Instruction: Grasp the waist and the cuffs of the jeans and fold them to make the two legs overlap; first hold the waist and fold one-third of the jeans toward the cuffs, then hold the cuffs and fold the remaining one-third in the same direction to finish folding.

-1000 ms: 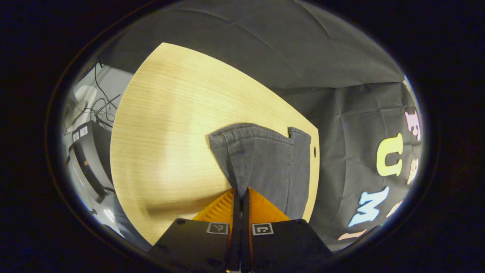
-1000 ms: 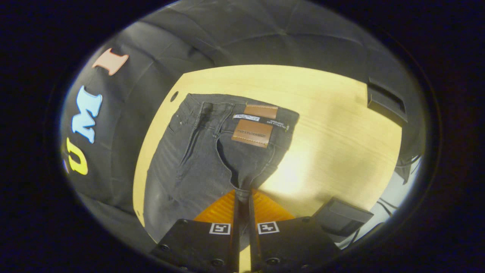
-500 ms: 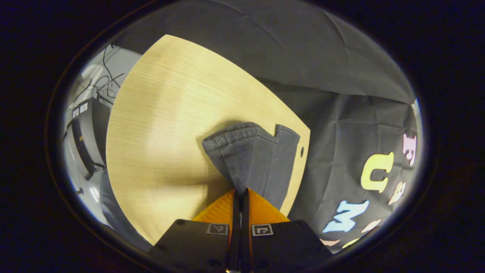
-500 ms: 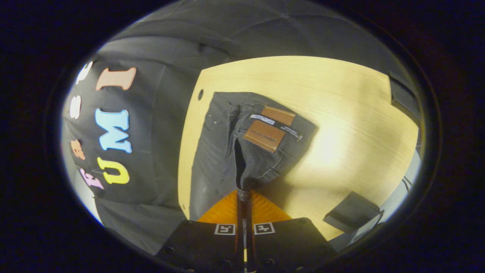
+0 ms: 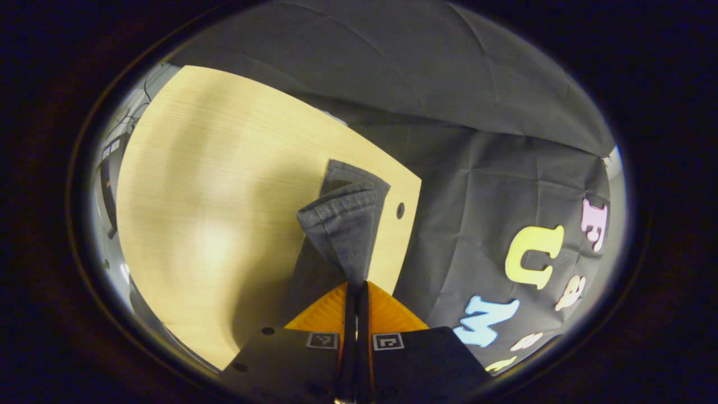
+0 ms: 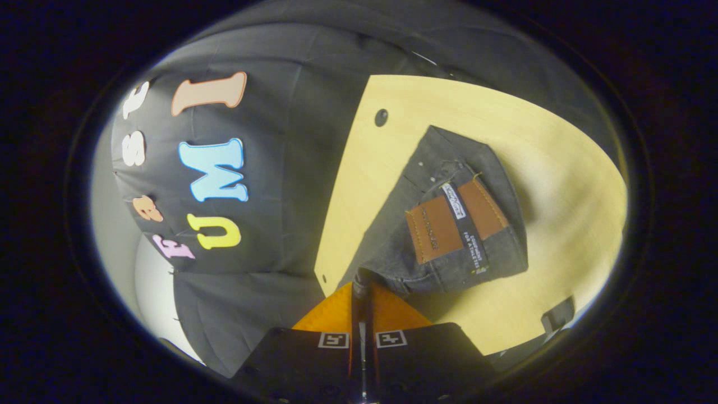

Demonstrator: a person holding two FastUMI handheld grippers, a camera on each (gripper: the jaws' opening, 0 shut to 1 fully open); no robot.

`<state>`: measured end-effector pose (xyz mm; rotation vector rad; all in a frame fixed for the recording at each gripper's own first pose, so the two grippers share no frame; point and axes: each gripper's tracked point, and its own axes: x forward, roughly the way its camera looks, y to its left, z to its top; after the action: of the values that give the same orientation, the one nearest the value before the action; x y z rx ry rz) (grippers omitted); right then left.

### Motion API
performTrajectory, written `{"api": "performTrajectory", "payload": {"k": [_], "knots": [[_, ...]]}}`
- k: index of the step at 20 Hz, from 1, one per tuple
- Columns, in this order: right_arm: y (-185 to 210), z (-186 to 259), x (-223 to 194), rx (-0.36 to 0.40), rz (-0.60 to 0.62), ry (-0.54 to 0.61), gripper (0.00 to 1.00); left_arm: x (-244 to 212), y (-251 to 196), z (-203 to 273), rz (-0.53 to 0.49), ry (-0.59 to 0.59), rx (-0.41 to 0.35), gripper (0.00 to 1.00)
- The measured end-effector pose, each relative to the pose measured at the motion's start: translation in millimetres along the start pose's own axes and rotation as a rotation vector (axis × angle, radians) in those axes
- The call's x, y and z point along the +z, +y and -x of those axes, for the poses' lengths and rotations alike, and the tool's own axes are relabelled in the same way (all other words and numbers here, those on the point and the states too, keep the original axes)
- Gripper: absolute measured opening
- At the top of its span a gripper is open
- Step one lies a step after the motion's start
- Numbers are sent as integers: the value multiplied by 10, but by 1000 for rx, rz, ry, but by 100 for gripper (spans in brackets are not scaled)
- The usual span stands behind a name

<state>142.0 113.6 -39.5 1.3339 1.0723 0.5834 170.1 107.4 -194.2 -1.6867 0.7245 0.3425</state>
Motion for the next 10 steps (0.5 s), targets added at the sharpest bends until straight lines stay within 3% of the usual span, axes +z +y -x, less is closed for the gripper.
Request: {"api": "performTrajectory", "payload": {"k": [1,2,3,4,5,6,7,10], "knots": [[88,-66,83,7,-2,6,2,28,-73,-95,-2,-9,7,3],[151,-141,180,1,-12,9,2,58,-143,-181,-3,-15,15,8],[194,-233,270,-5,-6,13,2,74,-191,-273,-1,-11,20,3],[200,-314,376,-17,-9,3,2,78,-251,-363,7,-4,19,8],[223,-404,479,-25,-19,-9,2,87,-298,-471,14,4,18,3],[221,-504,577,-23,-33,-19,2,80,-346,-588,4,7,17,8],[222,-622,686,-17,-49,-36,2,68,-383,-719,-18,12,12,3],[121,-959,910,-19,-87,-86,3,98,-440,-1068,-96,20,20,8]]}}
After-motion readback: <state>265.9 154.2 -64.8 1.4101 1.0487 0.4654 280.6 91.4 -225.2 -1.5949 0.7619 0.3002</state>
